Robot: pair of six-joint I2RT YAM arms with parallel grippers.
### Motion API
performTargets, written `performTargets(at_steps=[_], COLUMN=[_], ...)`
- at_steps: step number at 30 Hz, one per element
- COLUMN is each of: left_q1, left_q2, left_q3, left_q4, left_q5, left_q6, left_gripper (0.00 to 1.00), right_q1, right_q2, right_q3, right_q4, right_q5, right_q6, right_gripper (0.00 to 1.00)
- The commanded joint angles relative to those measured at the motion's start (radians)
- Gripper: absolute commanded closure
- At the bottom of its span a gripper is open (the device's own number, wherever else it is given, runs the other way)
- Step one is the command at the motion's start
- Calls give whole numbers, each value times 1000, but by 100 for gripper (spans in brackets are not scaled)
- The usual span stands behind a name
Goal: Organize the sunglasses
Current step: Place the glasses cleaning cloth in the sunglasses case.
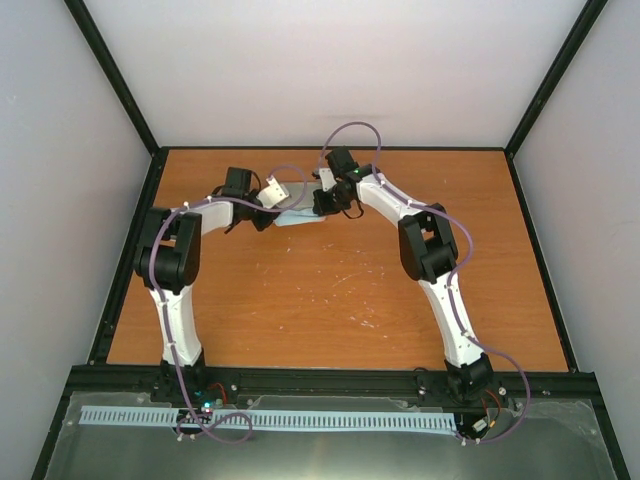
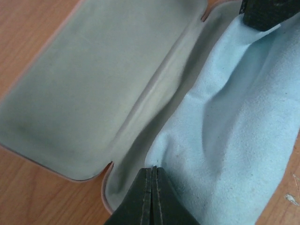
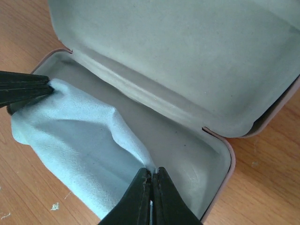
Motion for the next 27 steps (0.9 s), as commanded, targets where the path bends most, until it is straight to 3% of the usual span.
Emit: performTargets(at_steps=[1, 27], left_q1=[6, 5], left_q2=[34, 106], left_q3=[49, 98], left_q4=[-57, 5], left_q5=[42, 4], left_q6=[19, 61], left_gripper=[100, 100], right_q1=[0, 1], right_q2=[21, 6], right_q3=[-1, -84], right_q4=[-26, 54], right_q5=[-1, 129], right_q6=[1, 71], right_gripper=[97, 97])
